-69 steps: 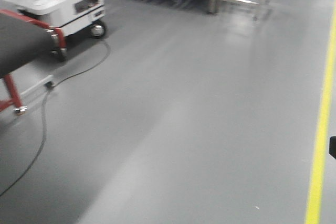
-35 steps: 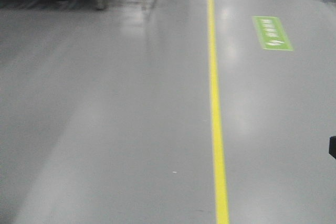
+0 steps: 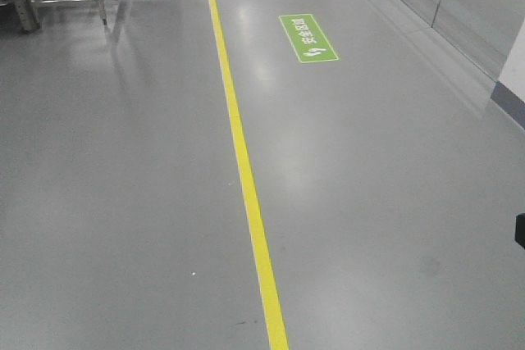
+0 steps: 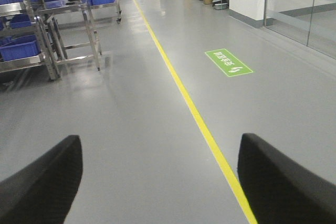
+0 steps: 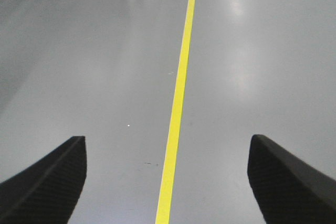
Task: Move and align brake pads A on conveyor
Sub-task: 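Drive the base back along the yellow floor line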
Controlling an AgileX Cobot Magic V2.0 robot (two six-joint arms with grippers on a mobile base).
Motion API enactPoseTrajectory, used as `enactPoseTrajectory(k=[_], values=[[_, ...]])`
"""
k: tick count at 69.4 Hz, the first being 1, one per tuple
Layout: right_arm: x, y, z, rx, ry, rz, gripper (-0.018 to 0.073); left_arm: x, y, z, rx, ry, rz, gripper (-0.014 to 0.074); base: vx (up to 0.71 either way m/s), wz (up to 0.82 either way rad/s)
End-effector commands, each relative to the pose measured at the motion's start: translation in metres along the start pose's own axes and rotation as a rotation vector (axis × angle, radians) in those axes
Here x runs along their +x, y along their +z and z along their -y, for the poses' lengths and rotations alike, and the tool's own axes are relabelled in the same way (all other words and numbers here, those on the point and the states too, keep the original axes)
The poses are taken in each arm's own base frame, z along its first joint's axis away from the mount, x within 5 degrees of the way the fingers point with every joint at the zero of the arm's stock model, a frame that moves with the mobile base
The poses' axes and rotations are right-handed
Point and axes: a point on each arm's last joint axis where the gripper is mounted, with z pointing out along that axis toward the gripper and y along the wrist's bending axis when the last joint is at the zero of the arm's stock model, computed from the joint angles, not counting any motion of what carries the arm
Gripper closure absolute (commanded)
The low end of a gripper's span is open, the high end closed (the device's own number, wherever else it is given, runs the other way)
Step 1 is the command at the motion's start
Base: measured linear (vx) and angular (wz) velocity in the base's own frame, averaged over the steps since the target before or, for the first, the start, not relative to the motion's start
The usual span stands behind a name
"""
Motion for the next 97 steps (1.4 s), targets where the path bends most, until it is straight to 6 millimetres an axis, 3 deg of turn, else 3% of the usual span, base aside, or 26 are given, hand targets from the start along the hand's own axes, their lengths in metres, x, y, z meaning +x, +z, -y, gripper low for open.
enactPoseTrajectory(k=[1,40,97], values=[[-0.011,-0.002,0.001,0.009,-0.007,0.075,-0.0032,-0.012,0.001,-0.001,-0.009,-0.004,0.073,0.0031,0.09,-0.21],[-0.007,-0.002,0.000,0.005,-0.006,0.025,-0.0032,-0.011,0.001,-0.001,-0.009,-0.004,0.072,0.0031,0.28,-0.14],[-0.001,-0.002,0.000,0.001,-0.007,-0.038,-0.0032,-0.011,0.001,-0.001,-0.009,-0.004,0.072,0.0031,0.65,0.07]])
